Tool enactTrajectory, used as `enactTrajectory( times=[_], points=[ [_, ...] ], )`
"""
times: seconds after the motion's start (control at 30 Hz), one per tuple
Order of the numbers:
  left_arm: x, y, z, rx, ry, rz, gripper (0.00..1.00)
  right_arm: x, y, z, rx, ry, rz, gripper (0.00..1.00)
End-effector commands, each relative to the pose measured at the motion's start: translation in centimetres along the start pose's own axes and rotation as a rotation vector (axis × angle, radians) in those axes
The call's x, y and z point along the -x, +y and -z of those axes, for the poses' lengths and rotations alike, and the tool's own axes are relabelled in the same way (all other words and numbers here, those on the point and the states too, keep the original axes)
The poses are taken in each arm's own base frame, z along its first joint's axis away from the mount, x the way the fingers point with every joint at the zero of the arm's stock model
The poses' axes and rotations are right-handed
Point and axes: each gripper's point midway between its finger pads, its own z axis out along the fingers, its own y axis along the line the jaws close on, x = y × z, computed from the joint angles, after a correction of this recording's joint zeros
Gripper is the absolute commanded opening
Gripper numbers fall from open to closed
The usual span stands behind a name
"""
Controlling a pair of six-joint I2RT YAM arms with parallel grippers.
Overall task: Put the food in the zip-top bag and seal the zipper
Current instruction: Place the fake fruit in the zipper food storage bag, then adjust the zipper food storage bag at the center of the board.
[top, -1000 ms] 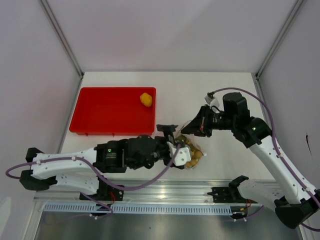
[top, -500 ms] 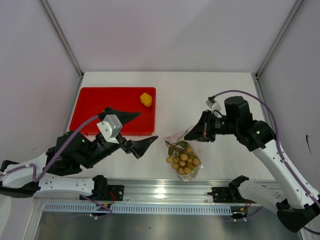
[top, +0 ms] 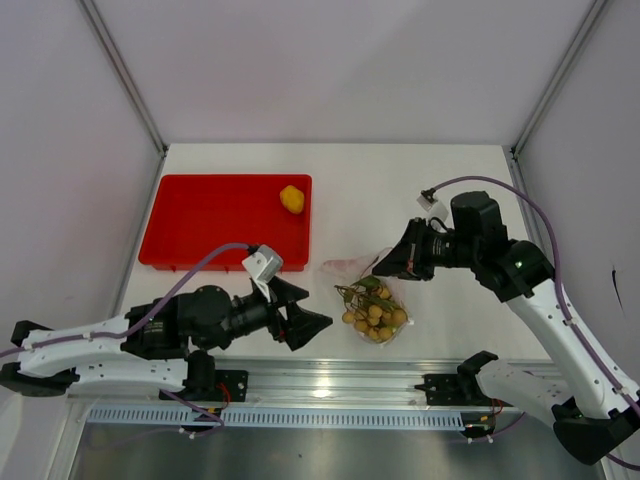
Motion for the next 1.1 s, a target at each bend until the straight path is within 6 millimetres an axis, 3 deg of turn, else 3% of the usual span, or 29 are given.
enactTrajectory(
  times=[0.0, 0.2, 0.33, 0.47, 0.77, 1.07],
  points=[
    [-0.8, -1.0, -0.4, -0.009, 0.032, 0.182, 0.87, 1.0, 2.7, 1.5, 0.063, -0.060, 0.086, 0.00],
    [-3.1, -2.5, -2.8, -0.038, 0.096, 0.260, 0.72, 1.2, 3.4, 2.0, 0.073, -0.076, 0.089, 0.00],
    [-4.5, -2.5, -3.9, -0.036, 0.107, 0.301, 0.56, 1.3, 3.7, 2.2, 0.077, -0.081, 0.091, 0.00],
    [-5.1, -2.0, -4.2, -0.023, 0.099, 0.311, 0.49, 1.2, 3.8, 2.5, 0.080, -0.084, 0.094, 0.00],
    [-4.4, -2.0, -4.2, -0.024, 0.066, 0.320, 0.49, 1.2, 3.8, 2.5, 0.081, -0.086, 0.090, 0.00],
    [-4.4, -0.6, -4.2, 0.050, 0.057, 0.347, 0.52, 1.0, 3.9, 2.6, 0.083, -0.088, 0.092, 0.00]
  ],
)
